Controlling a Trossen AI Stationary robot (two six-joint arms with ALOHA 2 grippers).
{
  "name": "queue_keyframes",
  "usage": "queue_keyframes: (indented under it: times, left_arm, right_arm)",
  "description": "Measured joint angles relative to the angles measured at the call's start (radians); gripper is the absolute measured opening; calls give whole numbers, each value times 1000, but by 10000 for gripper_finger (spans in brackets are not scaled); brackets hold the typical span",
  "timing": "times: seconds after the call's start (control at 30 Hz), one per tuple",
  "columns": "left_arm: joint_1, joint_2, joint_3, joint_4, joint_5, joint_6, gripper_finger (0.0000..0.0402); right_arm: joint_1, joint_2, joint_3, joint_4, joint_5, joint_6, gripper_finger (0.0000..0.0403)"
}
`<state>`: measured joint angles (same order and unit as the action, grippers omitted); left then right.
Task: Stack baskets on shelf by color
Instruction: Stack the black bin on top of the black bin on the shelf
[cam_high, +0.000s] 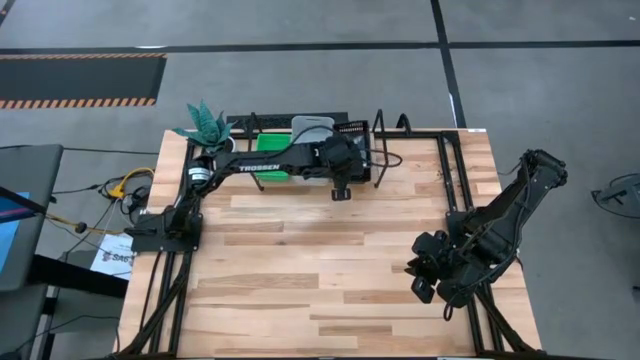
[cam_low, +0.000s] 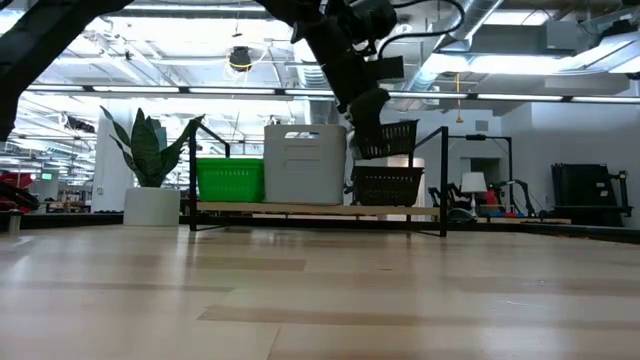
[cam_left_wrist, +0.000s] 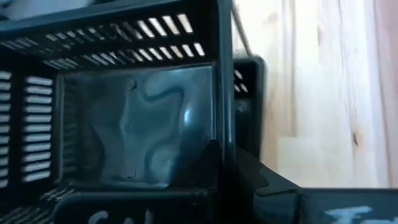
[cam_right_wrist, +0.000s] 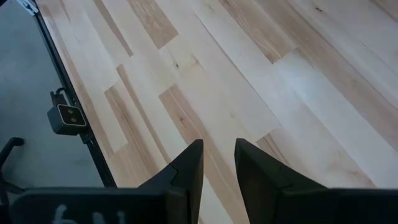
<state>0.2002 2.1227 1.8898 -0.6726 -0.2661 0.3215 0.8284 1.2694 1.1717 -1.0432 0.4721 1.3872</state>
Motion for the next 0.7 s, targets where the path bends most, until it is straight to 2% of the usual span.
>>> queue_keyframes:
  times: [0.5, 0.7]
  left_arm:
    - [2, 0, 8, 9, 77, 10, 1]
    - [2, 1, 8, 8, 78, 11, 26]
  right_arm:
    - [0, 0, 0, 0, 0, -8, 118]
    - [0, 0, 0, 0, 0, -7, 118]
